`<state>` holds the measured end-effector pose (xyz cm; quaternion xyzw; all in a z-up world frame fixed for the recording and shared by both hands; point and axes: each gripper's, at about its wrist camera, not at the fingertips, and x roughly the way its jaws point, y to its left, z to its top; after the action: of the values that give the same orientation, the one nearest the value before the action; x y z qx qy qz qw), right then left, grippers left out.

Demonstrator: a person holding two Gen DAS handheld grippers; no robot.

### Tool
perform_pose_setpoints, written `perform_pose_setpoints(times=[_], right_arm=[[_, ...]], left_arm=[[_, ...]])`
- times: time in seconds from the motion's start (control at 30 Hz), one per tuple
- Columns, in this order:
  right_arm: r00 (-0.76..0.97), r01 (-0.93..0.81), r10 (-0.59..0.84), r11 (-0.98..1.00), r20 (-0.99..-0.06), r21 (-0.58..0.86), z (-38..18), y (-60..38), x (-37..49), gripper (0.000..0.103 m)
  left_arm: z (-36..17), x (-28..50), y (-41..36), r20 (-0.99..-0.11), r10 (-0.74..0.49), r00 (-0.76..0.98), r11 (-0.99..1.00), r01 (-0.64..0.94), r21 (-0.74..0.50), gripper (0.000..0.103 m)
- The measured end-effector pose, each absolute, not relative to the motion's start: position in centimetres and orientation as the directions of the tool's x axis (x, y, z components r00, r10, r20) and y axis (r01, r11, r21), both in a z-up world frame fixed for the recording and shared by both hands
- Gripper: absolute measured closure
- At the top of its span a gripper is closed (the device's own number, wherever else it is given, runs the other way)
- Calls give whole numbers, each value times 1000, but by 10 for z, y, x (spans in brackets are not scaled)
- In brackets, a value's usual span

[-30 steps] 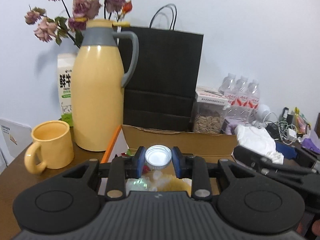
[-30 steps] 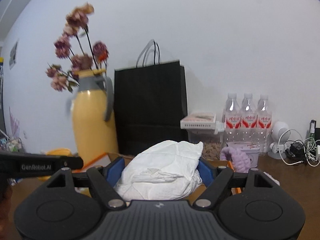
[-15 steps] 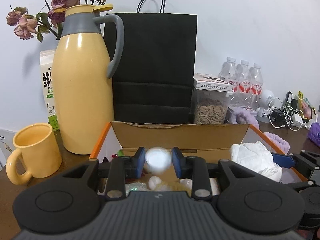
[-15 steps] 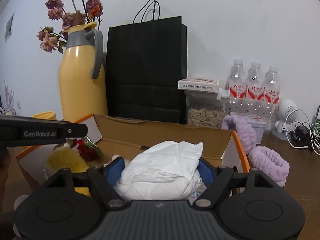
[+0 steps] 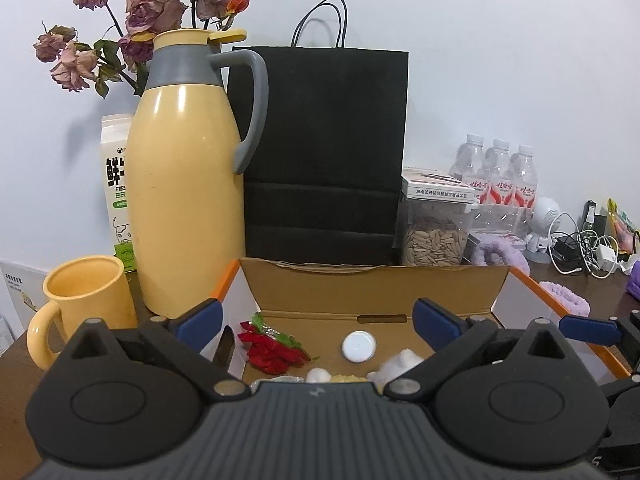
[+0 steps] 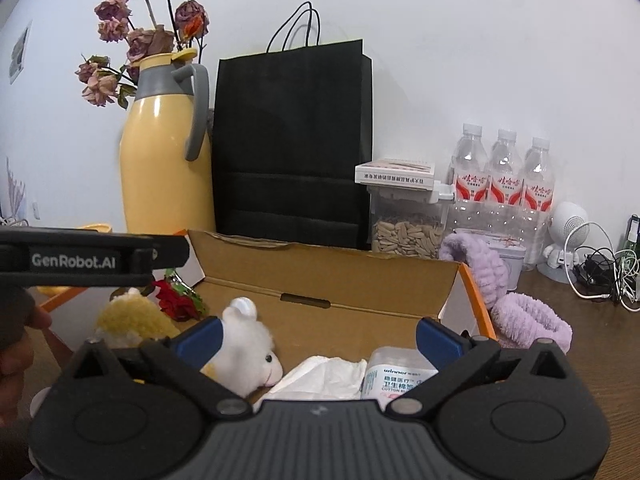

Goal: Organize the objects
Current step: 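Move both tools back toward the objects on the table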

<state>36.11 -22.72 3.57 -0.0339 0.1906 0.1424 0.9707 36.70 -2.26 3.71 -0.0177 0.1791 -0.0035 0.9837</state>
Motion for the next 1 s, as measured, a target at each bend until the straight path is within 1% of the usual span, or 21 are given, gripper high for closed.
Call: perform_pose_setpoints(times=[0.53, 1.0], right_arm=[[915, -273, 249, 961, -318, -33, 47, -234, 325, 0], [924, -283, 255, 957, -285, -63, 49, -234, 268, 0]], left_arm=[[43, 327, 0, -285, 30, 958, 996, -53, -71, 0], [37, 276, 11, -285, 48, 957, 997, -61, -38, 0]])
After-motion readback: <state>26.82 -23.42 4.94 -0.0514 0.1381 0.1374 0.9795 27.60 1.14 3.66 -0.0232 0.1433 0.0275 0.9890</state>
